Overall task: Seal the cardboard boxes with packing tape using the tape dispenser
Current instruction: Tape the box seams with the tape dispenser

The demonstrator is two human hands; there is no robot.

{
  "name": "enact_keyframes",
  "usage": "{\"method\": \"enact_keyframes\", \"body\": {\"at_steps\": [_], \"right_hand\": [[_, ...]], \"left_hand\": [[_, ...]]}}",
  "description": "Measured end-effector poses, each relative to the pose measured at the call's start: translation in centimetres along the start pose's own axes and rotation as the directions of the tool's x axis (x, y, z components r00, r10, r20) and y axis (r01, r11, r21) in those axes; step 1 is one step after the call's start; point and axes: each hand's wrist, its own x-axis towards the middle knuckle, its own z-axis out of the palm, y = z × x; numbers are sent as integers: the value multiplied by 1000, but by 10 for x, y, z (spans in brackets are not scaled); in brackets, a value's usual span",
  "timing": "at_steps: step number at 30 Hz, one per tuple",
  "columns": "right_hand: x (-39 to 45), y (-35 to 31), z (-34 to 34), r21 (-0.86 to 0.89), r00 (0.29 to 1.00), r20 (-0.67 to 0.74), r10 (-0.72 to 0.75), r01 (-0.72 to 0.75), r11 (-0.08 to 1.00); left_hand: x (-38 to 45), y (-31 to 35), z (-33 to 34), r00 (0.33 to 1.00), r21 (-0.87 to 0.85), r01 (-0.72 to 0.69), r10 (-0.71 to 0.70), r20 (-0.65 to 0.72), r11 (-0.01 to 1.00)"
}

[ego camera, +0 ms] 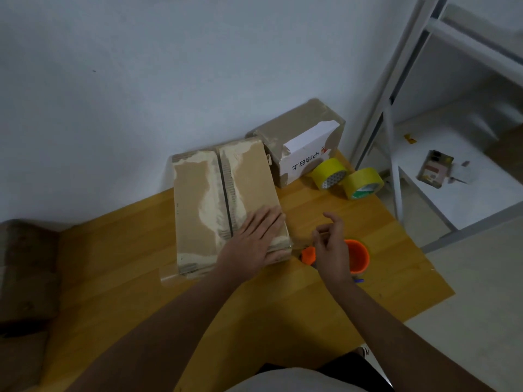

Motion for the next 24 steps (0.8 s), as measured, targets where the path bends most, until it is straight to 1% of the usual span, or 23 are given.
{"method": "enact_keyframes", "body": {"at_steps": [3, 9, 17, 19, 21, 22, 24], "right_hand": [[5, 5, 12, -37, 999, 20, -50, 50, 998], [13, 6, 42, -54, 988, 145, -60, 68, 996], [19, 12, 52, -42, 981, 189, -51, 60, 997], [23, 13, 51, -82, 979, 196, -59, 77, 994], [29, 12, 51, -179, 972, 223, -69, 111, 978], [32, 10, 52, -211, 968, 245, -49, 103, 972], [36, 3, 49, -167, 965, 257, 41, 3, 986]], "left_hand": [[0, 2, -1, 1000, -4, 0, 0, -4, 1000], [1, 1, 1, 1000, 55, -4, 3, 23, 998], [2, 0, 4, 1000, 91, 0, -2, 31, 996], [2, 0, 3, 1000, 90, 4, -6, 27, 996], [2, 0, 2, 1000, 83, 4, -7, 28, 997], [2, 0, 2, 1000, 80, 4, -7, 28, 997], [2, 0, 1, 999, 74, 5, -8, 37, 997]]}}
